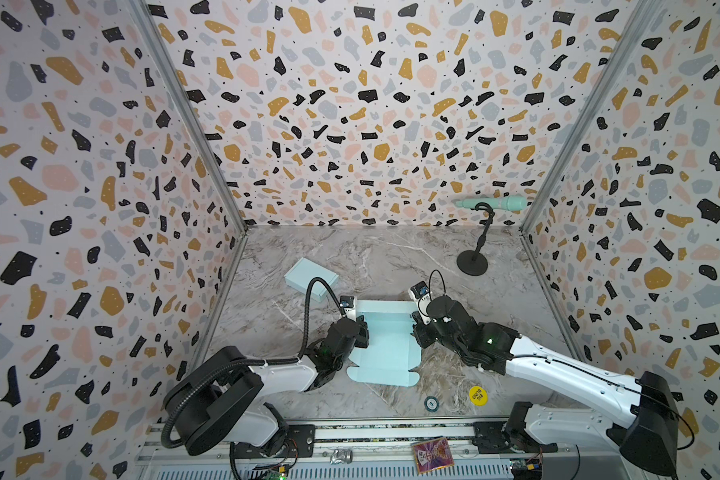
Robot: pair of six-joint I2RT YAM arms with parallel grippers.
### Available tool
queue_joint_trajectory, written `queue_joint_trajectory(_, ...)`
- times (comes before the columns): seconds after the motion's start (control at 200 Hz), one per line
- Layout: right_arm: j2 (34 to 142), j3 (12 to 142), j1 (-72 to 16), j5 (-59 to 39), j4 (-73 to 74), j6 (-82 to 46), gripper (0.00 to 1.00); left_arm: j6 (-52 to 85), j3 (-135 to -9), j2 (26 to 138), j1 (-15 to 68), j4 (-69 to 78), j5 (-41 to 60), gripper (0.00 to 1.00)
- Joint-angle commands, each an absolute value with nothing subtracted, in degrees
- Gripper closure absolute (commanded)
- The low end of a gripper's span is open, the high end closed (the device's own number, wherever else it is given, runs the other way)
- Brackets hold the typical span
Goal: Fold the paper box
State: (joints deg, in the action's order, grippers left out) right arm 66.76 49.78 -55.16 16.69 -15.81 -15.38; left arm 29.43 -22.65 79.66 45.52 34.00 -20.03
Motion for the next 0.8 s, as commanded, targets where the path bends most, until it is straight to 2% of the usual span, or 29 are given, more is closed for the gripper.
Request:
queue_joint_trajectory(0.0, 67.16, 49.07, -55.11, 17.92, -12.95, -15.18, 1.00, 30.50, -23.06, 77.80, 45.87, 34.64, -19.86, 1.00)
queue_joint_trajectory(0.215, 70.18, 50.02, -54.18, 11.82, -5.01, -12.72, 1.00, 31.15, -21.33, 74.39, 45.88, 36.34, -16.81, 1.00)
queue_joint_trajectory(0.325, 67.92, 48.77, -53.50, 8.25, -0.84, -9.99, 1.00, 31.96, -21.61, 72.48, 45.79, 34.56, -16.50, 1.00)
queue_joint_trajectory(0.426, 60.06, 44.09, -52.88, 5.49, 5.25, -7.39, 1.00, 32.08, -23.23, 70.36, 45.15, 30.09, -16.91, 1.00)
queue_joint_trajectory(0.501, 52.61, 39.18, -51.42, 3.69, 9.68, -7.45, 0.92, 31.95, -24.26, 68.51, 43.71, 26.95, -15.89, 1.00)
queue_joint_trajectory(0.696, 33.37, 22.16, -43.91, -2.18, 22.95, -14.65, 0.82, 32.17, -25.28, 61.89, 37.84, 23.69, -8.06, 1.00)
queue_joint_trajectory(0.796, 29.73, 15.81, -39.21, -6.54, 29.45, -19.48, 0.79, 32.09, -26.55, 58.78, 35.99, 20.94, -5.98, 1.00)
